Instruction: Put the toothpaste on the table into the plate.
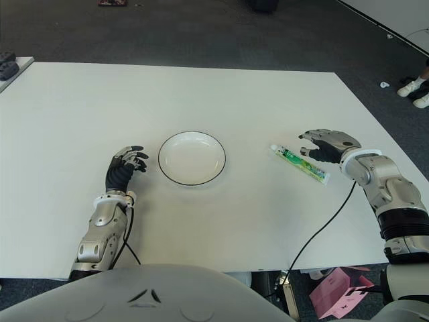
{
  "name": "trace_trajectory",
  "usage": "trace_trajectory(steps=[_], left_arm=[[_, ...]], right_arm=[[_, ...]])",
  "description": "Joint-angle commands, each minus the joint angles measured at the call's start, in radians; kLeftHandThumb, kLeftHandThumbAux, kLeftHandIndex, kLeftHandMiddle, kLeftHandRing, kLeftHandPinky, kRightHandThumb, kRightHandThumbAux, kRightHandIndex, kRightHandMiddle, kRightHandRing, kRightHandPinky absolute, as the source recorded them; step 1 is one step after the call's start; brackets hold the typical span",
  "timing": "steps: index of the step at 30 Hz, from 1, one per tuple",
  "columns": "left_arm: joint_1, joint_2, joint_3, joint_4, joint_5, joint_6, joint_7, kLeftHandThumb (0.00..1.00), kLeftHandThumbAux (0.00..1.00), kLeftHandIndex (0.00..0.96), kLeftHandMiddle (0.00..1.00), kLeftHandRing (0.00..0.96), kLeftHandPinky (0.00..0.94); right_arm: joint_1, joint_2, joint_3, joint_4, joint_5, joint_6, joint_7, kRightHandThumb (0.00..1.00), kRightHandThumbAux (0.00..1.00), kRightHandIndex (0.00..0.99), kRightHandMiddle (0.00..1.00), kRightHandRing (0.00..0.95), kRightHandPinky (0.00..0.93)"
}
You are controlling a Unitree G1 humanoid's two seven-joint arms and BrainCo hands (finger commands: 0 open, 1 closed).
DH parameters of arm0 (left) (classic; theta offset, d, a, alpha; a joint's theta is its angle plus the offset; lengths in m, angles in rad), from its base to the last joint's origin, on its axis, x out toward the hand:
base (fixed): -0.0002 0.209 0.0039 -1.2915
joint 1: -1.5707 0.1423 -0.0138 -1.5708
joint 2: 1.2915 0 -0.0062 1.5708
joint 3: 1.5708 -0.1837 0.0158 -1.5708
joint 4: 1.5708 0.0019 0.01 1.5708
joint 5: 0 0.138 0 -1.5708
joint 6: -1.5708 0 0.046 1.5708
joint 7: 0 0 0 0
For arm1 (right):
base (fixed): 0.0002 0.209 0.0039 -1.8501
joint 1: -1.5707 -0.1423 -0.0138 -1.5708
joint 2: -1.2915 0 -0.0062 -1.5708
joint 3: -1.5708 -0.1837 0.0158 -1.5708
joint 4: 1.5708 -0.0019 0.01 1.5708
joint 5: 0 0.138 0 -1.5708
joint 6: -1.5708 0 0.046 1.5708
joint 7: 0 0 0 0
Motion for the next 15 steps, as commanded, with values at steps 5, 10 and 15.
trace_trajectory(steps=[5, 10, 15], left_arm=[[0.076, -0.044, 0.019, 0.062, -0.02, 0.058, 0.019, 0.833, 0.68, 0.396, 0.512, 0.613, 0.597], [0.076, -0.044, 0.022, 0.07, -0.019, 0.046, 0.023, 0.834, 0.679, 0.397, 0.514, 0.613, 0.593], [0.079, -0.044, 0.023, 0.076, -0.024, 0.031, 0.022, 0.834, 0.679, 0.398, 0.511, 0.608, 0.585]], right_arm=[[-0.004, -0.012, 0.012, 0.008, 0.001, -0.016, -0.01, 0.616, 0.077, 0.0, 0.0, 0.0, 0.0], [-0.172, 0.182, 0.22, 0.372, -0.158, -0.024, -0.103, 0.607, 0.079, 0.0, 0.0, 0.0, 0.0], [-0.227, 0.226, 0.284, 0.499, -0.19, -0.045, -0.157, 0.583, 0.088, 0.0, 0.0, 0.0, 0.0]])
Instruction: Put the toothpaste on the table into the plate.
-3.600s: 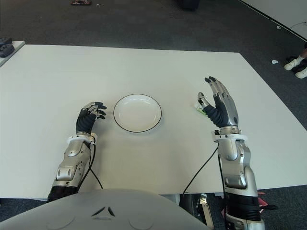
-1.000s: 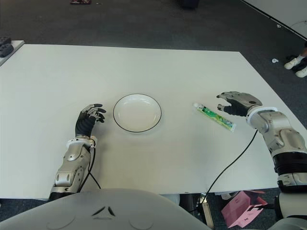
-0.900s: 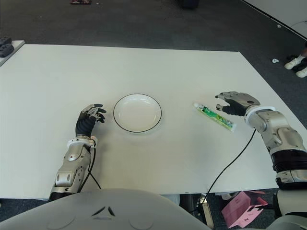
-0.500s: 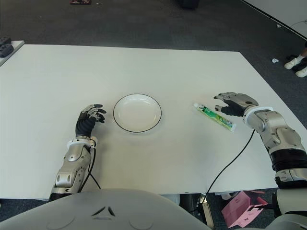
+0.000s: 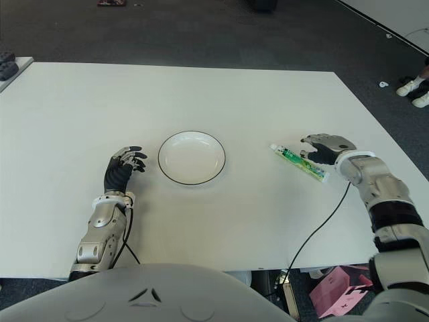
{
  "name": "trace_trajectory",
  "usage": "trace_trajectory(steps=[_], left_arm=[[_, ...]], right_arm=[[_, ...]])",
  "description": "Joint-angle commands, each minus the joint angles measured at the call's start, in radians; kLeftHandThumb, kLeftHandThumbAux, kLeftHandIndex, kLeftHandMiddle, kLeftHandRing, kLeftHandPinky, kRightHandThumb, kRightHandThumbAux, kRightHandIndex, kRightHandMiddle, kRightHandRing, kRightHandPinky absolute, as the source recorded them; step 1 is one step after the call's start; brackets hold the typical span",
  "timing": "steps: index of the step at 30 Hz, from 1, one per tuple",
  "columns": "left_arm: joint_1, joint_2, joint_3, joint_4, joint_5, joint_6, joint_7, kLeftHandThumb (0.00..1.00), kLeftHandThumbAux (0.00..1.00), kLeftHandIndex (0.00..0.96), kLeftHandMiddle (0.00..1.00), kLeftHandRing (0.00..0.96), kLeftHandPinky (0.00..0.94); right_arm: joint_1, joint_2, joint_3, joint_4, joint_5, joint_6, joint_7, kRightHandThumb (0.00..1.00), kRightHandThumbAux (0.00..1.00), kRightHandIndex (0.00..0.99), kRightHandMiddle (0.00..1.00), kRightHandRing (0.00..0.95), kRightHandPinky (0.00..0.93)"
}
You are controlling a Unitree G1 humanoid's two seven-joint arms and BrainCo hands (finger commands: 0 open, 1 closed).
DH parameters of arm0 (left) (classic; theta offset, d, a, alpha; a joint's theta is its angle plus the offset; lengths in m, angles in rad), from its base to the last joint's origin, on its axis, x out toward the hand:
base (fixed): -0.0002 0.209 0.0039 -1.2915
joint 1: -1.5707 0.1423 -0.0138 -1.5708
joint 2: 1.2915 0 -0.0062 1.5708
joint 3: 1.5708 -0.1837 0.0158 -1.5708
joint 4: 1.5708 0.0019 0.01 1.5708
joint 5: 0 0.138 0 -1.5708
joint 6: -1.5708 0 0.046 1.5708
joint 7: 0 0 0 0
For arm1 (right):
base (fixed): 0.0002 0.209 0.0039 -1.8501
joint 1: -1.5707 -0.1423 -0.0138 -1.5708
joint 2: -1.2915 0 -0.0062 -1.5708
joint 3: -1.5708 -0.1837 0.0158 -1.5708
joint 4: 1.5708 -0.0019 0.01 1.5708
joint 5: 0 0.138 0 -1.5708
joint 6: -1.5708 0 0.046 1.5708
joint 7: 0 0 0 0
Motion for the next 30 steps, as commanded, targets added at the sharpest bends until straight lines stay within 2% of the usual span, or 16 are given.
trace_trajectory(steps=[1, 13, 30], left_arm=[[0.069, -0.046, 0.017, 0.084, -0.011, 0.055, 0.021, 0.834, 0.679, 0.398, 0.509, 0.605, 0.582], [0.071, -0.052, 0.032, 0.082, -0.03, 0.064, 0.025, 0.835, 0.678, 0.407, 0.495, 0.582, 0.571], [0.069, -0.048, 0.04, 0.08, -0.036, 0.067, 0.024, 0.834, 0.68, 0.397, 0.504, 0.589, 0.578]], right_arm=[[-0.095, 0.131, 0.135, 0.217, -0.079, -0.049, -0.067, 0.577, 0.091, 0.0, 0.0, 0.0, 0.0], [-0.121, 0.139, 0.212, 0.29, -0.04, -0.117, -0.089, 0.532, 0.105, 0.0, 0.0, 0.0, 0.0], [-0.133, 0.205, 0.279, 0.383, -0.048, -0.08, -0.125, 0.524, 0.119, 0.0, 0.0, 0.0, 0.0]])
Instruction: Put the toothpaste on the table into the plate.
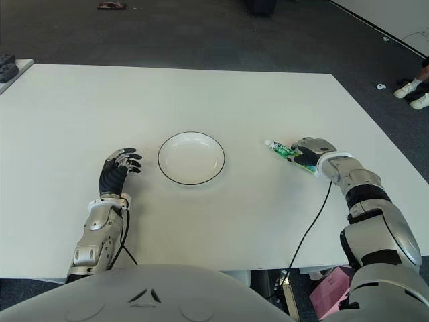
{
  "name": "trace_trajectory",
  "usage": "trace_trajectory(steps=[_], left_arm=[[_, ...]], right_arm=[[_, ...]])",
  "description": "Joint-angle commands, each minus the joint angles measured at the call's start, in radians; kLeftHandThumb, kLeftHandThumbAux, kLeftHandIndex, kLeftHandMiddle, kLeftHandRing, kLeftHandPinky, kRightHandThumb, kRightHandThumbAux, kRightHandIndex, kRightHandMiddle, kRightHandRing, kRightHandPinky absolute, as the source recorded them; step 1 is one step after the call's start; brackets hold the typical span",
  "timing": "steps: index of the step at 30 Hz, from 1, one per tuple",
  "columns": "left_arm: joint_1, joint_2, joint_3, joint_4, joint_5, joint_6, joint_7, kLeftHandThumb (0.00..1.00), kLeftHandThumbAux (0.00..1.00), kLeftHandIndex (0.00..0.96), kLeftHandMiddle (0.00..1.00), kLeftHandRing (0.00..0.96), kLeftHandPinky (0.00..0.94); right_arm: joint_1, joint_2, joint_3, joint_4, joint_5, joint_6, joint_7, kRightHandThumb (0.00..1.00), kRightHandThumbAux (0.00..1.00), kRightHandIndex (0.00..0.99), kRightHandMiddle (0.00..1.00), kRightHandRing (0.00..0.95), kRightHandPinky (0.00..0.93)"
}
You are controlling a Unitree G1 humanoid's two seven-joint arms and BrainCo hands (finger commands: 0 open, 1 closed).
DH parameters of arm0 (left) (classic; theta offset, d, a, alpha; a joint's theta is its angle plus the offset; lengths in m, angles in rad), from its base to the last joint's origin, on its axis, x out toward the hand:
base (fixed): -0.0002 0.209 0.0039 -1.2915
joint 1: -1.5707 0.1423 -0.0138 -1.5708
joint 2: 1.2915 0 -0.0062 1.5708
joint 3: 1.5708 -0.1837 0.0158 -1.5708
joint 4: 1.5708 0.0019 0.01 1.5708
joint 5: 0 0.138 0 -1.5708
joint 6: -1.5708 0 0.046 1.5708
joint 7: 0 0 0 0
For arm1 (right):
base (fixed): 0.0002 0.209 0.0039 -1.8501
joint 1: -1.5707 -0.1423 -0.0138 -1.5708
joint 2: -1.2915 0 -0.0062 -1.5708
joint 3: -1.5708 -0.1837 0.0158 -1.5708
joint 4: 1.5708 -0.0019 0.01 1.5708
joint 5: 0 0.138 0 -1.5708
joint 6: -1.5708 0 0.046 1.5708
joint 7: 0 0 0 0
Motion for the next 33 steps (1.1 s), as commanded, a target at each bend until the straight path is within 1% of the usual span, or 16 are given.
trace_trajectory(steps=[1, 8, 14, 19, 28, 33], left_arm=[[0.055, -0.045, 0.009, 0.069, -0.003, 0.08, 0.025, 0.834, 0.68, 0.397, 0.504, 0.59, 0.578], [0.058, -0.042, 0.012, 0.064, -0.006, 0.083, 0.023, 0.833, 0.679, 0.4, 0.5, 0.588, 0.578], [0.061, -0.042, 0.014, 0.067, -0.003, 0.065, 0.022, 0.834, 0.679, 0.4, 0.502, 0.59, 0.579], [0.063, -0.039, 0.012, 0.062, 0.003, 0.067, 0.023, 0.834, 0.679, 0.4, 0.501, 0.591, 0.575], [0.066, -0.043, 0.017, 0.057, -0.01, 0.071, 0.019, 0.834, 0.679, 0.404, 0.496, 0.582, 0.576], [0.066, -0.04, 0.018, 0.063, -0.014, 0.058, 0.009, 0.835, 0.678, 0.406, 0.497, 0.582, 0.578]], right_arm=[[0.061, 0.099, 0.068, 0.046, -0.019, 0.001, 0.041, 0.525, 0.119, 0.0, 0.0, 0.0, 0.0], [0.063, 0.12, 0.088, 0.066, -0.017, 0.018, 0.033, 0.523, 0.116, 0.0, 0.0, 0.0, 0.0], [0.074, 0.135, 0.091, 0.066, -0.008, 0.032, 0.038, 0.541, 0.114, 0.0, 0.0, 0.0, 0.0], [0.091, 0.135, 0.091, 0.054, 0.0, 0.033, 0.03, 0.556, 0.108, 0.0, 0.0, 0.0, 0.0], [0.12, 0.13, 0.096, 0.017, 0.011, 0.039, 0.015, 0.551, 0.1, 0.0, 0.0, 0.0, 0.0], [0.171, 0.144, 0.102, -0.034, 0.003, 0.1, -0.019, 0.562, 0.092, 0.0, 0.0, 0.0, 0.0]])
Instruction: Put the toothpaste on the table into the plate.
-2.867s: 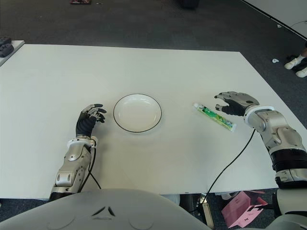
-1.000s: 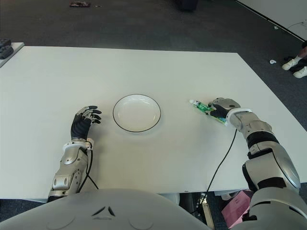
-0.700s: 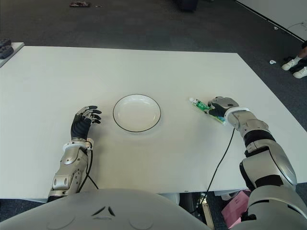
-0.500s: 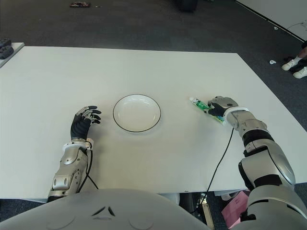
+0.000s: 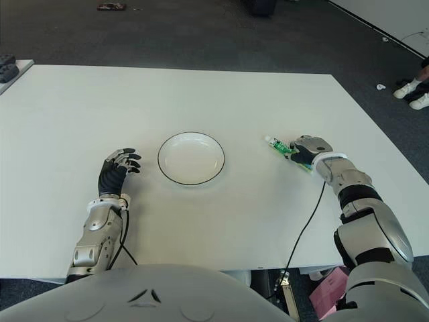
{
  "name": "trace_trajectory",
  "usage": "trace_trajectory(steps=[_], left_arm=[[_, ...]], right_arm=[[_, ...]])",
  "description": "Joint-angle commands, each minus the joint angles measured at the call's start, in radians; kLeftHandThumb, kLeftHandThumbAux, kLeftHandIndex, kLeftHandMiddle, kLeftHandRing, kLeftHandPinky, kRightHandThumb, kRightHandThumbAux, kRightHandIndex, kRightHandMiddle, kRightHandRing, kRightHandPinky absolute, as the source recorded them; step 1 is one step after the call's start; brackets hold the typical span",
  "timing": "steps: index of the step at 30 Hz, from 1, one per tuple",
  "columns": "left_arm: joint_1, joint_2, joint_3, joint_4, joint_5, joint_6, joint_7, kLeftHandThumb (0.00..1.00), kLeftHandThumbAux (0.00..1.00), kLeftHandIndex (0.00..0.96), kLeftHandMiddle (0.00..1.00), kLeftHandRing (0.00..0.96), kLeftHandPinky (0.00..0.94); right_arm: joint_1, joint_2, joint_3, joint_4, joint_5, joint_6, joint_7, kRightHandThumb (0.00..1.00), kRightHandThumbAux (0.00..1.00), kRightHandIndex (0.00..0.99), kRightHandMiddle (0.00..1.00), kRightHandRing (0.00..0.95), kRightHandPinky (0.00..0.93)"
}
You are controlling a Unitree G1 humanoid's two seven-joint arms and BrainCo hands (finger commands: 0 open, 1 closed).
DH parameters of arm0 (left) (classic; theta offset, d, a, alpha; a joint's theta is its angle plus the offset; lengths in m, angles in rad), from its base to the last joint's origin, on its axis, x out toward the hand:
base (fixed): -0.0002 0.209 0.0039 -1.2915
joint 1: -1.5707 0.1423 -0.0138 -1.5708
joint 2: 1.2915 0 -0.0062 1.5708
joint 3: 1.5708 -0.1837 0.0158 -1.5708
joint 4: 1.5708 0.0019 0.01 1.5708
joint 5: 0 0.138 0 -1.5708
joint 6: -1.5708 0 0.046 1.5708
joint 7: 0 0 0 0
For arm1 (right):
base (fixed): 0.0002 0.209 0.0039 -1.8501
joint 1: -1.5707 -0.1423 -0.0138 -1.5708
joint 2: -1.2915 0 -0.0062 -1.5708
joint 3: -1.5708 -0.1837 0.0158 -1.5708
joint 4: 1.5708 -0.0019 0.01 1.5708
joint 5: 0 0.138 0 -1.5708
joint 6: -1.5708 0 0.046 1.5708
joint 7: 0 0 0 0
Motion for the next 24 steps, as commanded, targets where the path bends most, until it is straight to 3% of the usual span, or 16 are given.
trace_trajectory(steps=[1, 10, 13, 17, 23, 24], left_arm=[[0.063, -0.04, 0.013, 0.066, -0.014, 0.057, 0.007, 0.835, 0.678, 0.406, 0.497, 0.582, 0.578], [0.059, -0.04, 0.016, 0.069, -0.018, 0.055, 0.009, 0.835, 0.678, 0.405, 0.498, 0.585, 0.581], [0.058, -0.041, 0.016, 0.066, -0.018, 0.06, 0.014, 0.835, 0.678, 0.403, 0.502, 0.595, 0.584], [0.058, -0.044, 0.017, 0.059, -0.015, 0.071, 0.026, 0.835, 0.678, 0.404, 0.501, 0.594, 0.582], [0.058, -0.043, 0.015, 0.057, -0.013, 0.073, 0.026, 0.835, 0.679, 0.403, 0.501, 0.595, 0.585], [0.058, -0.043, 0.014, 0.058, -0.013, 0.071, 0.024, 0.835, 0.679, 0.402, 0.503, 0.599, 0.589]], right_arm=[[0.161, 0.114, 0.076, -0.021, -0.024, 0.02, 0.037, 0.565, 0.09, 0.0, 0.0, 0.0, 0.0], [0.166, 0.18, 0.092, 0.055, -0.03, 0.122, -0.008, 0.584, 0.101, 0.0, 0.0, 0.0, 0.021], [0.155, 0.198, 0.083, 0.076, -0.012, 0.163, 0.018, 0.679, 0.191, 0.0, 0.0, 0.054, 0.179], [0.16, 0.214, 0.087, 0.096, -0.009, 0.191, -0.01, 0.745, 0.259, 0.0, 0.033, 0.151, 0.281], [0.159, 0.23, 0.095, 0.111, -0.016, 0.232, -0.038, 0.794, 0.335, 0.078, 0.169, 0.3, 0.383], [0.159, 0.233, 0.096, 0.113, -0.018, 0.242, -0.043, 0.8, 0.35, 0.122, 0.237, 0.365, 0.429]])
